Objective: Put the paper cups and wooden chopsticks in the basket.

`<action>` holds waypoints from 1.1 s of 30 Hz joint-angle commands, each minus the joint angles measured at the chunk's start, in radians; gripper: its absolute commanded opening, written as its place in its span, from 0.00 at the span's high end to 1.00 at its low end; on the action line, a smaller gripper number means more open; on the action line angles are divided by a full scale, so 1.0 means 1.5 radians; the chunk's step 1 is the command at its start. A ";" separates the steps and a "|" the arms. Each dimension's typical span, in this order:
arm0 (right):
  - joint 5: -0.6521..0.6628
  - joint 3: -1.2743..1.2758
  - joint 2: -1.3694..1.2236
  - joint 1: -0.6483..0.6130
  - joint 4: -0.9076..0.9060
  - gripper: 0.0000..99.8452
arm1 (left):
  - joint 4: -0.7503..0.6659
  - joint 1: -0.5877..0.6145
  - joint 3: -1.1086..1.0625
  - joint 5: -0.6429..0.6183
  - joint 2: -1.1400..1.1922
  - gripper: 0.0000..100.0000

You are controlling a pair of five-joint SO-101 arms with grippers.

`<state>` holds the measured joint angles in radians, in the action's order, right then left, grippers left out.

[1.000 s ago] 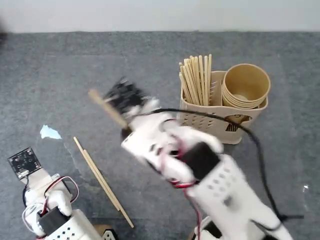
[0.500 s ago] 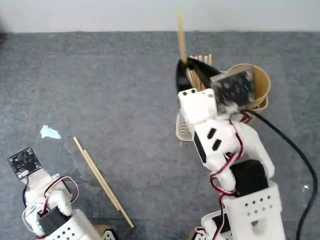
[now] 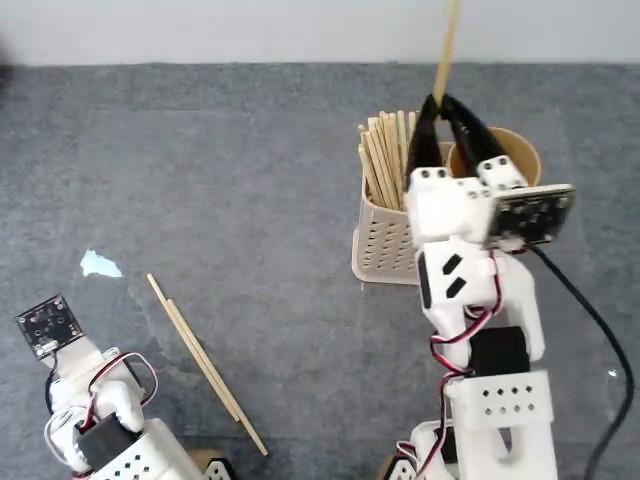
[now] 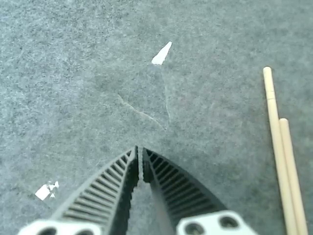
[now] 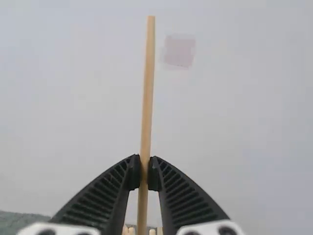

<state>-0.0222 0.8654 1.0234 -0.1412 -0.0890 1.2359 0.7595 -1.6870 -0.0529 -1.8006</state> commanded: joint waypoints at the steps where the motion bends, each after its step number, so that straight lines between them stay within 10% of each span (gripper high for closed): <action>1: -0.029 -0.008 0.008 0.025 0.064 0.99 | -0.015 -0.004 0.004 0.007 -0.007 0.99; 13: -0.024 0.049 -0.062 0.020 0.043 0.91 | -0.015 -0.004 0.004 0.007 -0.007 0.99; 17: -0.024 0.030 -0.048 -0.009 -0.051 0.82 | -0.015 -0.004 0.004 0.007 -0.007 0.99; 33: 0.069 -0.018 0.255 -0.124 -0.604 0.99 | -0.015 -0.003 0.011 0.008 -0.007 0.99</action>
<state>0.0928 0.8976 1.3426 -0.3145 -0.8347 1.2359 0.7580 -1.6870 -0.0529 -1.8006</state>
